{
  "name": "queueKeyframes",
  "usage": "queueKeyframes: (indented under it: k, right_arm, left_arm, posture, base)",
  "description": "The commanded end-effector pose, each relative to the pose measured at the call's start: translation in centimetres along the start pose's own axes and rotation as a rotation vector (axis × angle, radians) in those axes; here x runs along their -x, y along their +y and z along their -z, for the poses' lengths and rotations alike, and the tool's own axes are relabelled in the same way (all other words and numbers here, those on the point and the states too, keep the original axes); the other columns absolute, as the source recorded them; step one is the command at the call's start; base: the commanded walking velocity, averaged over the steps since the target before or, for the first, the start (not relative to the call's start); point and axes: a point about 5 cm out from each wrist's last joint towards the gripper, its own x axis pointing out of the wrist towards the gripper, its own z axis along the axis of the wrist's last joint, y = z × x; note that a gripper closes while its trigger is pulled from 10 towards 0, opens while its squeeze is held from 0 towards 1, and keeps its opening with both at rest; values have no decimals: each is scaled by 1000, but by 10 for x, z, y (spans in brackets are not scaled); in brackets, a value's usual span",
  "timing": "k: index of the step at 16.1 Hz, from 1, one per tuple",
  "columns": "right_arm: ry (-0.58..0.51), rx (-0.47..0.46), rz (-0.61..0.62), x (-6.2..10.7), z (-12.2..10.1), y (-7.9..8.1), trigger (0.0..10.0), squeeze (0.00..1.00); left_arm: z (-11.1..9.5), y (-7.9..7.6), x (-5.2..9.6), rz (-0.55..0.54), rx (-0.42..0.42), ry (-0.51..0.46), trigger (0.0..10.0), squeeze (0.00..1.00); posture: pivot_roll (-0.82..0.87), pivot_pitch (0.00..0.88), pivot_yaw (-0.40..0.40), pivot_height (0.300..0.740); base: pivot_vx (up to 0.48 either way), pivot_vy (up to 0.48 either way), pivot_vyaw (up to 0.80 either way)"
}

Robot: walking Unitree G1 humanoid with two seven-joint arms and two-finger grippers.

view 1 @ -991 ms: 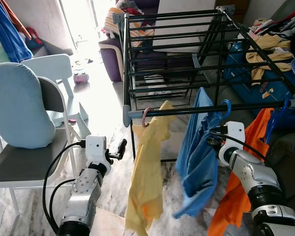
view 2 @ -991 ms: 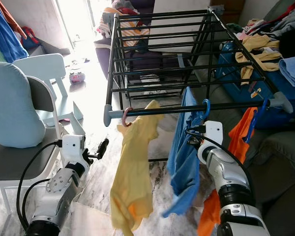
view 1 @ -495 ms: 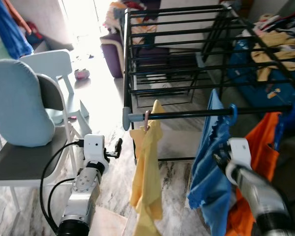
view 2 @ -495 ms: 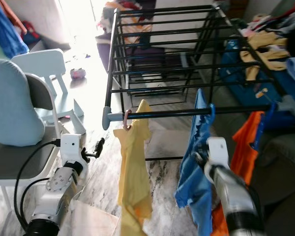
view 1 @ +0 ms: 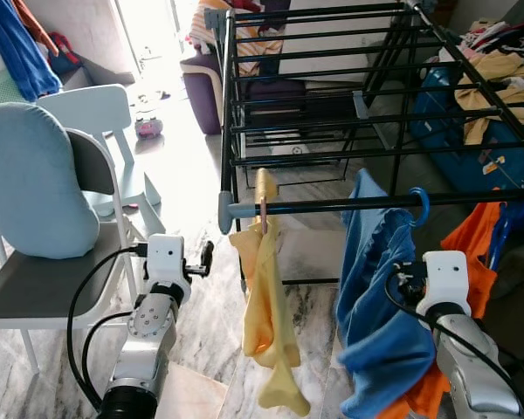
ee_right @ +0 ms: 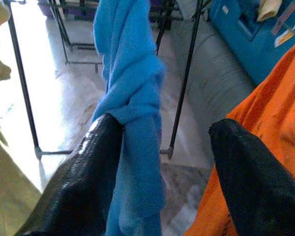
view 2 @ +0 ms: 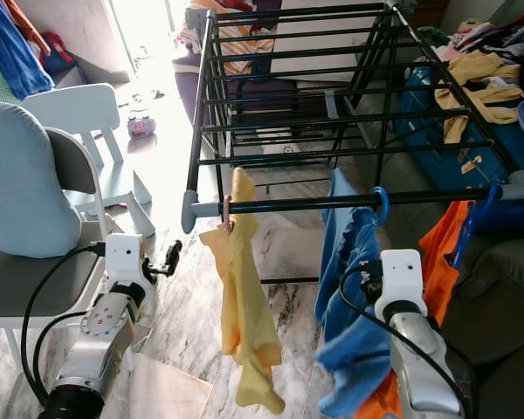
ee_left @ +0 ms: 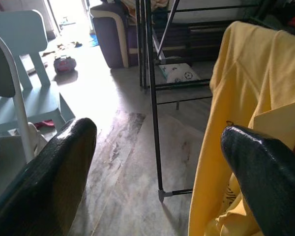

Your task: Hang hanger

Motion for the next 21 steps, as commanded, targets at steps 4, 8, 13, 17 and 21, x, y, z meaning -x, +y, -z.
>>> queueKeyframes:
  k: [4, 8, 13, 17, 21]
  right_arm:
    - [-70, -4, 33, 5, -18, 1, 10000, 1000]
    - [-80, -15, 27, 10, -20, 4, 10000, 1000]
    - [-98, -23, 24, 5, -26, 7, 10000, 1000]
    - [-99, -23, 16, 3, -27, 9, 10000, 1000]
    - [-102, -17, 15, 2, -28, 9, 10000, 1000]
  left_arm:
    - [1, 3, 0, -5, -19, 3, 10000, 0]
    - [2, 3, -2, 3, -24, 10, 10000, 0]
    - [2, 2, -2, 0, -26, 10, 10000, 0]
    - [3, 4, -1, -11, -25, 12, 10000, 0]
    - [4, 4, -1, -9, -25, 14, 10000, 0]
  posture:
    - [-216, 0, 88, 740]
    - [-222, 0, 96, 740]
    - [-213, 0, 89, 740]
    - [-209, 0, 85, 740]
    - [-206, 0, 81, 740]
  base:
    - [0, 0, 0]
    - [0, 0, 0]
    - [-53, 0, 0]
    - [-269, 0, 0]
    - [-277, 0, 0]
